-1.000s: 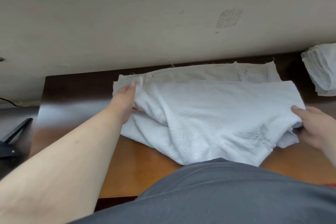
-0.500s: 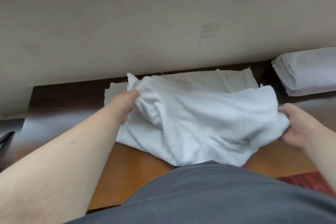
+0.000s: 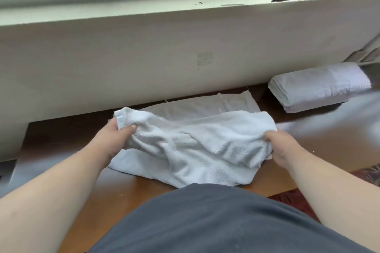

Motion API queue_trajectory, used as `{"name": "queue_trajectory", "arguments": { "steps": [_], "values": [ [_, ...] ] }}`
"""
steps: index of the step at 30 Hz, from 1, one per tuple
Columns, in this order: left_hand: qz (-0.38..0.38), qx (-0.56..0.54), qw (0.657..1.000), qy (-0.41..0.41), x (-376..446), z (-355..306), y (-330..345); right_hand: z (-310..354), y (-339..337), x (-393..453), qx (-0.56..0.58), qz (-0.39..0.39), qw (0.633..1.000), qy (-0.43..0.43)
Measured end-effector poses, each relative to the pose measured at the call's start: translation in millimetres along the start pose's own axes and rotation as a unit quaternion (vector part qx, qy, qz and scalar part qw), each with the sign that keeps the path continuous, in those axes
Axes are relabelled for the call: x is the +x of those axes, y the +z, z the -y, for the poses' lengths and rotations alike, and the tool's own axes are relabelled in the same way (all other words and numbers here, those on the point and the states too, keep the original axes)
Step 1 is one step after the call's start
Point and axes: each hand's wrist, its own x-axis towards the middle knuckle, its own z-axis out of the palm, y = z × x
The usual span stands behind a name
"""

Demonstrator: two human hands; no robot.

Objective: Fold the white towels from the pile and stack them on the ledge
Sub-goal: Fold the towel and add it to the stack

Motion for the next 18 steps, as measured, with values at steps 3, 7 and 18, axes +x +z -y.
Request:
{"name": "queue_trajectory", "arguments": {
  "steps": [3, 7, 18],
  "values": [
    [-0.025, -0.036, 0.998, 0.034, -9, -22, -13, 11, -8, -8, 0.072, 0.018, 0.997, 0.018],
    [-0.029, -0.050, 0.995, 0.081, -22, -45, -30, 23, -18, -25, -0.012, 0.159, 0.986, 0.045],
    [-0.087, -0.018, 0.990, 0.110, -52, -16, -83, 31, -49, -21, 0.020, -0.155, 0.980, -0.121]
  ]
}}
